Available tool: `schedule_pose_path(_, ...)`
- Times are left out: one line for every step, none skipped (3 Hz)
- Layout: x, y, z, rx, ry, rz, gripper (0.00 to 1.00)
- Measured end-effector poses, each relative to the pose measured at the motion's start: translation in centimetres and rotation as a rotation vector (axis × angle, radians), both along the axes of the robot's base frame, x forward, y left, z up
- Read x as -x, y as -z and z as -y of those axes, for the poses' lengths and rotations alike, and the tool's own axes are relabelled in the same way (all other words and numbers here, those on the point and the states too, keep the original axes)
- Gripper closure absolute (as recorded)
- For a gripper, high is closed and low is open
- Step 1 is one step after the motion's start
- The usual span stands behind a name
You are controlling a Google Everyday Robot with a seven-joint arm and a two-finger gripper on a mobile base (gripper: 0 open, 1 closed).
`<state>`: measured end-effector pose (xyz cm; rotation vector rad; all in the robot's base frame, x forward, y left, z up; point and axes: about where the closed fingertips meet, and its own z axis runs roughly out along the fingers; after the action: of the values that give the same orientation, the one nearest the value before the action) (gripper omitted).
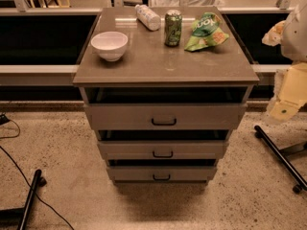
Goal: Open bottom drawer
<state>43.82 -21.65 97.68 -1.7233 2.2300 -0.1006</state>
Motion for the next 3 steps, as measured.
schedule_pose_path(0.0,0.0,0.0,0.0,0.0,0.0,0.0)
schedule_pose_path(-0.5,4.7,0.4,-0.065,-0.04,-0.071,0.0)
schedule_pose_path(0.3,13.1,0.6,-0.207,-0.092,-0.156,0.0)
